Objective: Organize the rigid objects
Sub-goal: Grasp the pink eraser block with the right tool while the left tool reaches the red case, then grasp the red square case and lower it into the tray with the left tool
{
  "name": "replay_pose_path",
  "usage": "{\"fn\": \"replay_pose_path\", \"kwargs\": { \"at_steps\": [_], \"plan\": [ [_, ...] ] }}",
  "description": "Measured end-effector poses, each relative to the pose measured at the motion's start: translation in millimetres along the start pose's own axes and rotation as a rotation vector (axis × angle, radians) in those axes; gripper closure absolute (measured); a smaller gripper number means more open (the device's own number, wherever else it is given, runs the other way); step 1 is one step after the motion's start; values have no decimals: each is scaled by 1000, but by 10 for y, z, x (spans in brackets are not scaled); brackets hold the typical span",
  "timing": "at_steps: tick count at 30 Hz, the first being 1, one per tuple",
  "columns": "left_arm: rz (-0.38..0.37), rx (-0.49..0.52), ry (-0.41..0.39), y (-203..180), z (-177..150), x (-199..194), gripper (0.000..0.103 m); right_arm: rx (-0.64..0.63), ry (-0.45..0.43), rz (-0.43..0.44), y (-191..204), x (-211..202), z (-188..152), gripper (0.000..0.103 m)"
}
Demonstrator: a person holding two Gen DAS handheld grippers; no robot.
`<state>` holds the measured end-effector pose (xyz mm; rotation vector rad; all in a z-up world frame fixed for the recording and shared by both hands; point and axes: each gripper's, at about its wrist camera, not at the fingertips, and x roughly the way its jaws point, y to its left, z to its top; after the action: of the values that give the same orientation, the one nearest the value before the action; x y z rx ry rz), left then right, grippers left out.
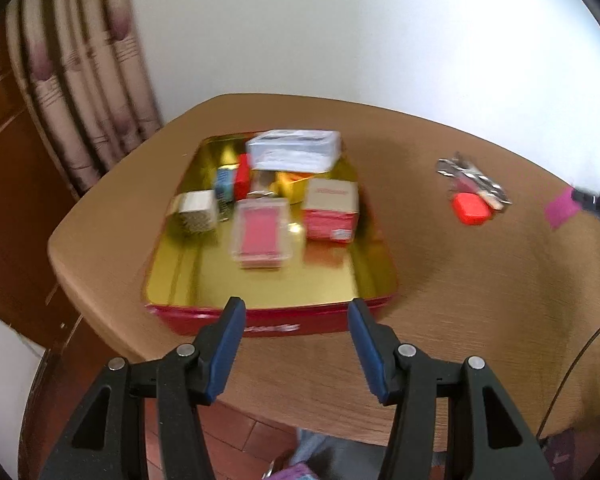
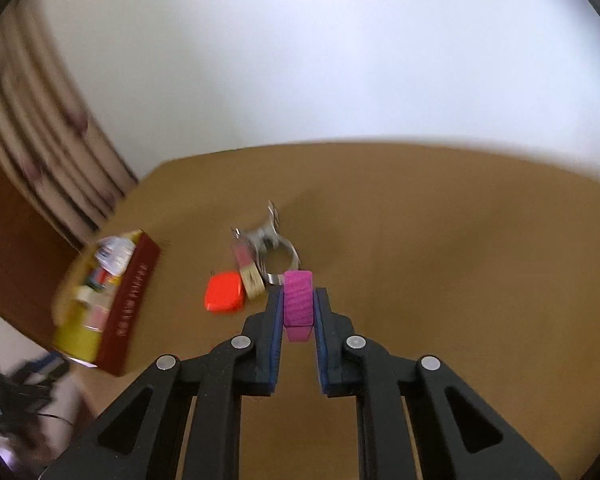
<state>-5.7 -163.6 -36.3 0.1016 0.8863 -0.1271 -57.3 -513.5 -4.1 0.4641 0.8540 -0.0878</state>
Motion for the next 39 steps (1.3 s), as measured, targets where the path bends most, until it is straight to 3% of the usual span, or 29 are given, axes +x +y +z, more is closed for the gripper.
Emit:
{"fn": "replay_pose_path", "kwargs": {
  "at_steps": [7,12,14,19,22,30,35,38,39],
  "plan": [
    [-176,102,66,-576,396,75,48,305,32,126,-841,3,-565,89],
    [-301,215,169,-1186,738,426,48,336,11,149,-1009,34,-657,87],
    [-278,250,201,-1401,864,618,48,338,9,152,-1059,65,-683,87],
    [-331,287,301,-1774,1097,1090,48,374,7,209,-1196,114,-770,87],
    [-286,313,329,-1908,1150,1268,48,378,2,236,-1209,124,-748,87],
    [-254,304,392,-1987,1246,1607,48,374,35,268,-1196,199,-740,87],
    [-233,319,412,-1992,1222,1769,48,353,36,240,-1249,124,-723,85],
    [-231,314,378,-1978,1223,1769,50,303,18,187,-1142,85,-694,67],
    [-230,314,371,-1977,1209,1769,50,264,3,150,-1073,37,-669,51]
  ]
}}
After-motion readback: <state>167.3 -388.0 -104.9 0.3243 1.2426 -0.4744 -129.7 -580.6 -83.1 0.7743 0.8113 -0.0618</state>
